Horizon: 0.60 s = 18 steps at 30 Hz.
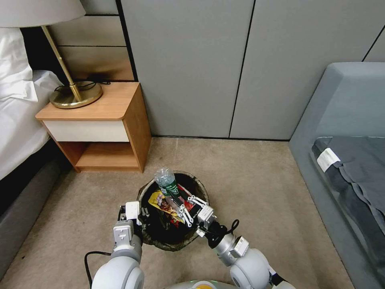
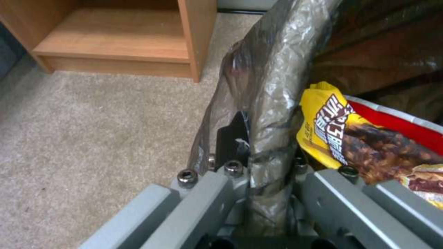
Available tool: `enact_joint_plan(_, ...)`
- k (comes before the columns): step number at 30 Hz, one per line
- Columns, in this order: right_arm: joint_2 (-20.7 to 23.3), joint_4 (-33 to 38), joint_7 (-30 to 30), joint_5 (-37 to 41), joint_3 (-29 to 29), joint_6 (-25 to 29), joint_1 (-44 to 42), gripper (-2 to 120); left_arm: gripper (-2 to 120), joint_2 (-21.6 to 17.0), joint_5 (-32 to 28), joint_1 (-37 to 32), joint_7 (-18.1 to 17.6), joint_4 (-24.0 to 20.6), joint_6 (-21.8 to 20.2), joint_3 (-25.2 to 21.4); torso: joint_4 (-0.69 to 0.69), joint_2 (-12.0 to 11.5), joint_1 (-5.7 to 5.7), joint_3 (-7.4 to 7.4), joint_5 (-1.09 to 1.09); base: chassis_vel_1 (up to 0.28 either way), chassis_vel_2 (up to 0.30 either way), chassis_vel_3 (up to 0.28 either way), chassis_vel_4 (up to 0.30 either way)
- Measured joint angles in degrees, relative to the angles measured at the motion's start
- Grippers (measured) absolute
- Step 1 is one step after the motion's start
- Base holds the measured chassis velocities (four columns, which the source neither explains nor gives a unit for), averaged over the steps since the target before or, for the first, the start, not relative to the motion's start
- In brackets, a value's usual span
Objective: Pick up the trash bin, then pick up the garbage from the floor and place it into the trash bin.
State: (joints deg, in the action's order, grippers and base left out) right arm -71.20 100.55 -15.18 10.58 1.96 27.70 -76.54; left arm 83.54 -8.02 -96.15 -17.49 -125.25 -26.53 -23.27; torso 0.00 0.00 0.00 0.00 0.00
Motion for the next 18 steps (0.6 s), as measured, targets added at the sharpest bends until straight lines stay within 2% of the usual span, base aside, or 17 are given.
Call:
enact_joint_plan(8, -0.2, -1.7, 0.7, -0.1, -0.3, -1.7, 0.2, 11, 0, 0.0, 0.0, -0.1, 0.0, -0.3, 0.0, 0.1, 0.00, 0.0, 0.00, 0.00, 0.00, 0.000, 0.000, 0.000, 0.000)
enact_joint_plan(10, -0.1, -1.9, 0.8, -0.4, -0.2, -1.9, 0.0, 22, 0, -0.1, 0.0, -0.2, 0.0, -0.3, 0.0, 0.1, 0.00, 0.0, 0.00, 0.00, 0.00, 0.000, 0.000, 0.000, 0.000)
enact_joint_plan(11, -0.1, -1.9, 0.8, -0.4, -0.2, -1.9, 0.0, 22, 0, -0.1, 0.0, -0.2, 0.0, -0.3, 0.0, 0.1, 0.00, 0.0, 0.00, 0.00, 0.00, 0.000, 0.000, 0.000, 0.000)
enact_joint_plan(14, 0.2, -2.0, 0.9, -1.0, 0.0, -2.0, -0.5, 37, 0, -0.1, -0.1, -0.1, 0.0, -0.5, 0.0, 0.1, 0.00, 0.0, 0.00, 0.00, 0.00, 0.000, 0.000, 0.000, 0.000)
enact_joint_plan(15, 0.2, -2.0, 0.9, -1.0, 0.0, -2.0, -0.5, 37, 0, -0.1, -0.1, -0.1, 0.0, -0.5, 0.0, 0.1, 0.00, 0.0, 0.00, 0.00, 0.00, 0.000, 0.000, 0.000, 0.000)
enact_joint_plan(18, 0.2, -2.0, 0.9, -1.5, 0.0, -2.0, -1.0, 52, 0, -0.1, -0.1, 0.0, 0.0, -0.5, 0.0, 0.1, 0.00, 0.0, 0.00, 0.00, 0.00, 0.000, 0.000, 0.000, 0.000)
